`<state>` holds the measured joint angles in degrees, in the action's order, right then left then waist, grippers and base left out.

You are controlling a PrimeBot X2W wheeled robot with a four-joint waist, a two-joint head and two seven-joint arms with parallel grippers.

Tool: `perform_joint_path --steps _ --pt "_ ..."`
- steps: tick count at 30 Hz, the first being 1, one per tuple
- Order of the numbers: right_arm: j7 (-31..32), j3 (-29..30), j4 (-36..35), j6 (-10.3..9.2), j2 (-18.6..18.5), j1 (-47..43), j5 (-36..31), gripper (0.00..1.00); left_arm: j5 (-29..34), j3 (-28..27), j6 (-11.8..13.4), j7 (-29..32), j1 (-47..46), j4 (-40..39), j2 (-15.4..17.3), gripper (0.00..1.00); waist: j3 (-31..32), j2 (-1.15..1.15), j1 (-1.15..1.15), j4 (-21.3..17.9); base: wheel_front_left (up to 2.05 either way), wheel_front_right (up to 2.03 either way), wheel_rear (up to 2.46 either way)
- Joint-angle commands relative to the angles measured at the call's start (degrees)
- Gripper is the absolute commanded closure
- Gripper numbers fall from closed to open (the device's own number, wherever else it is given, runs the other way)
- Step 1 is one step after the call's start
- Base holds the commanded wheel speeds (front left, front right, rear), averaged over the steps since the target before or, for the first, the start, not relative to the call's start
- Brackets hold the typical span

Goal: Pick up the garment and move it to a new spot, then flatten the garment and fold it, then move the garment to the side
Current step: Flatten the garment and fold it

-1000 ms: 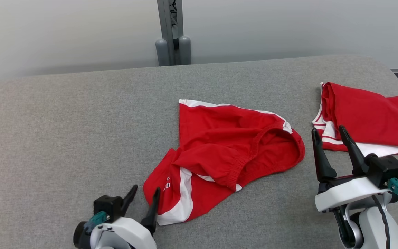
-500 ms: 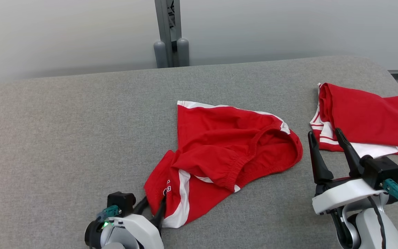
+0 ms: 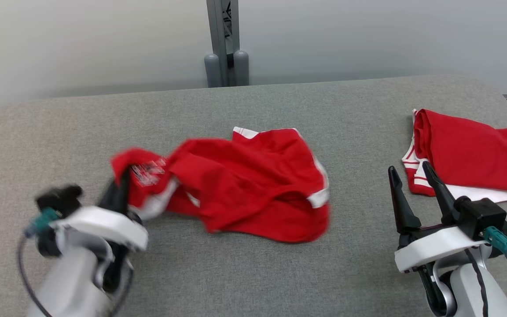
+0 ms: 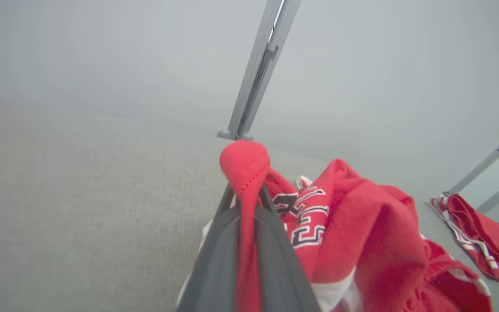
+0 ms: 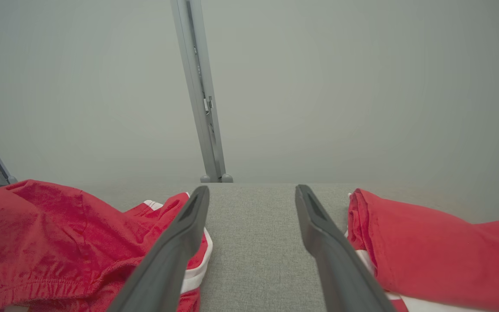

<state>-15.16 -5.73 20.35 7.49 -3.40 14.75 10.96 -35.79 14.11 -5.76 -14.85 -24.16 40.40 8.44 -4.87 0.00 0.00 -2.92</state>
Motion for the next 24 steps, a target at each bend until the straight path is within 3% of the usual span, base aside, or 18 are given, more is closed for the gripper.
perform_joint_path --steps 1,5,10,13,18,23,24 --pt "-0.08 0.19 -0.17 0.0 -0.11 0.27 -0.1 0.0 -0.04 -0.77 0.5 -0.3 -1.75 -1.02 0.78 1.0 -0.01 0.0 0.0 0.04 0.0 0.0 0.0" --pt "-0.08 -0.22 -0.27 0.0 -0.06 1.03 -0.11 0.0 3.54 -3.76 1.37 -0.3 -6.66 -8.73 2.39 1.0 -0.19 0.0 0.0 -0.23 0.0 0.0 0.0" --pt "-0.08 -0.86 -0.39 0.0 0.09 1.74 0.6 0.0 10.19 -0.36 0.75 -0.3 -12.52 -17.33 0.11 1.0 -0.9 0.0 0.0 -1.73 0.0 0.0 0.0" --pt "-0.08 -1.0 -0.3 0.0 0.16 2.31 0.83 0.0 13.19 5.62 0.09 -0.03 -13.93 -18.45 -3.16 1.0 -1.13 0.0 0.0 -3.17 0.0 0.0 0.0" --pt "-0.08 -0.85 -0.57 0.0 0.27 3.58 0.58 0.0 15.69 17.75 0.16 3.07 -14.42 -13.82 -5.12 1.0 -2.4 0.0 0.0 -6.46 0.0 0.0 0.0" --pt "-0.08 0.4 -0.41 0.0 0.32 5.42 0.21 0.0 11.11 30.19 1.57 5.78 -12.19 -8.47 -5.34 1.0 -4.36 0.0 0.0 -9.52 0.0 0.0 0.0" --pt "-0.08 0.67 -0.43 0.0 0.34 5.72 0.25 0.0 10.28 32.42 2.07 6.09 -11.95 -7.73 -5.33 0.65 -4.69 0.0 0.0 -9.84 0.0 0.0 0.0"
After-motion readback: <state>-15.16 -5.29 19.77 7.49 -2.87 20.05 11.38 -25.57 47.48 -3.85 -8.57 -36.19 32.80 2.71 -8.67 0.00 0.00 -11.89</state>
